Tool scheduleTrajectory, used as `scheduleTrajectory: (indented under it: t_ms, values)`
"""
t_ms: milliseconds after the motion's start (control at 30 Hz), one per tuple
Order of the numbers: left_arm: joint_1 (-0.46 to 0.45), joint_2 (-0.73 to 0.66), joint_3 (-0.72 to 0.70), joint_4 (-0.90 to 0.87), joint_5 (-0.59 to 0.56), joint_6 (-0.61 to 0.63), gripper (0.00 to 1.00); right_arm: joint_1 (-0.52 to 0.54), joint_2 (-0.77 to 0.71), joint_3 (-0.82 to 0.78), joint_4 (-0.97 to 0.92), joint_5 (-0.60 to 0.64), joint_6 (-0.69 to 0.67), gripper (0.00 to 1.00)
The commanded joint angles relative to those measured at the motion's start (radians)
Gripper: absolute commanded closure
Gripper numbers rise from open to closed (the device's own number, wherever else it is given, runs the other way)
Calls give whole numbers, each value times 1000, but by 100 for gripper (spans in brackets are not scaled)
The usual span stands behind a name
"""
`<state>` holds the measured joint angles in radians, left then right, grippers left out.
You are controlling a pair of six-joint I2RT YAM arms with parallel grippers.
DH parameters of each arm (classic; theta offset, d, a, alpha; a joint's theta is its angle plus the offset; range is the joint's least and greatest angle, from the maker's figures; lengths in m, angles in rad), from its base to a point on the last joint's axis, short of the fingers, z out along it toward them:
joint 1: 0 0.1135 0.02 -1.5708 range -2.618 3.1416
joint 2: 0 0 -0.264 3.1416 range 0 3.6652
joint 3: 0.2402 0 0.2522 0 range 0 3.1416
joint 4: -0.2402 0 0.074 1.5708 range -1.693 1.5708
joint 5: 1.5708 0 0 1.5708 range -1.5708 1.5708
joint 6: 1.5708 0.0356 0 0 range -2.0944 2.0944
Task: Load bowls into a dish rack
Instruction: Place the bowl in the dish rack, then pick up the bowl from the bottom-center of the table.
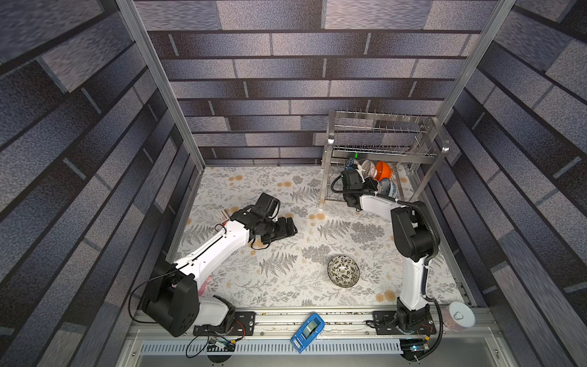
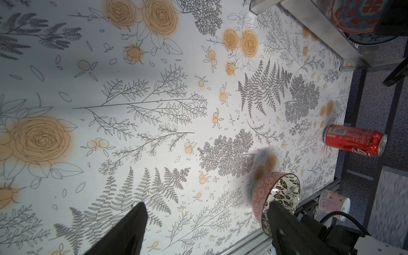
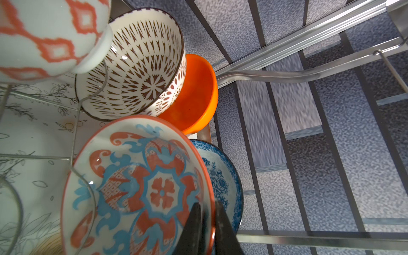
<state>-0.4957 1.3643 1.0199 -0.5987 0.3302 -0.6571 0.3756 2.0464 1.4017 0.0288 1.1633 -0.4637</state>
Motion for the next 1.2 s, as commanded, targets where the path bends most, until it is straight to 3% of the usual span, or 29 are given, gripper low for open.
scheduleTrajectory:
  t_ms: [0, 367, 800, 1167]
  values:
    - [8, -8, -12, -18, 9, 22, 12, 6, 3, 26, -25, 22, 23, 84]
    - [8, -7, -11, -15, 15, 24, 12, 6, -11, 31, -57, 18, 44, 77]
    - [8, -41, -32, -5, 18, 19, 12, 22, -115, 28, -175, -18, 162, 56]
    - [8, -97, -71, -4, 10, 12, 12, 60, -164, -3, -246, -32, 241, 52]
